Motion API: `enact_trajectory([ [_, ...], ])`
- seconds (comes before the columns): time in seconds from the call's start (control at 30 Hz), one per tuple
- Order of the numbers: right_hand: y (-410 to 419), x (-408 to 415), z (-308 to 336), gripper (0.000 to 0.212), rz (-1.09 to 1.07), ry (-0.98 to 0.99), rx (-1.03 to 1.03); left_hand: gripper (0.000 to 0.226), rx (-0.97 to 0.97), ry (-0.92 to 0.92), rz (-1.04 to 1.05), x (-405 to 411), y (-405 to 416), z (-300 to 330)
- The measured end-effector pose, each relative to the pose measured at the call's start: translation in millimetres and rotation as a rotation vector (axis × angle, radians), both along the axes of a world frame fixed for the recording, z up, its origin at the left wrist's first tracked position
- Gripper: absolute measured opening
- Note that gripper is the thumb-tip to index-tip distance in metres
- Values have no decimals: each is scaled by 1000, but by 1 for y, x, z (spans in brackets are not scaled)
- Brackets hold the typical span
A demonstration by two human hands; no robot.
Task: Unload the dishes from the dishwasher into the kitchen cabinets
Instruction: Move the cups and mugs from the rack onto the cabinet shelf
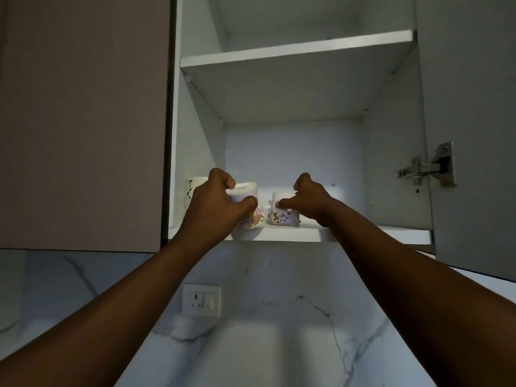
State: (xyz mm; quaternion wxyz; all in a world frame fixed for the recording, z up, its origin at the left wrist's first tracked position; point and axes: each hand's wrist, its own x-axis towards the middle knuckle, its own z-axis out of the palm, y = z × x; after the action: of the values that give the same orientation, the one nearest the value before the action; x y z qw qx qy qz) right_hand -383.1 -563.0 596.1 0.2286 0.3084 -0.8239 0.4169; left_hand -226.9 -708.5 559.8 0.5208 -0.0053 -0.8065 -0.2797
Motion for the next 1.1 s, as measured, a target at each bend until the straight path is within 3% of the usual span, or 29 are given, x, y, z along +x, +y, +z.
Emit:
enact_trajectory([
  [0.23,-18,-34,12,69,-67,13,297,39,-114,-104,49,-42,2,11],
  [0.47,-9,-45,15,76,-182,111,235,34,-253,-216,18,-65,9,18],
  [0.57,-7,-44,14,52,-69,57,238,37,-314,-214,89,-77,8,19],
  [0.67,-9,-43,16,33,-143,150,356,41,-341,-194,147,-86,6,20],
  [0.83,-9,-43,13,21,-152,236,480,41,-304,-192,146,-98,8,15],
  [1.1,-5,-46,11,17,-233,331,273,45,-254,-133,142,-99,5,13],
])
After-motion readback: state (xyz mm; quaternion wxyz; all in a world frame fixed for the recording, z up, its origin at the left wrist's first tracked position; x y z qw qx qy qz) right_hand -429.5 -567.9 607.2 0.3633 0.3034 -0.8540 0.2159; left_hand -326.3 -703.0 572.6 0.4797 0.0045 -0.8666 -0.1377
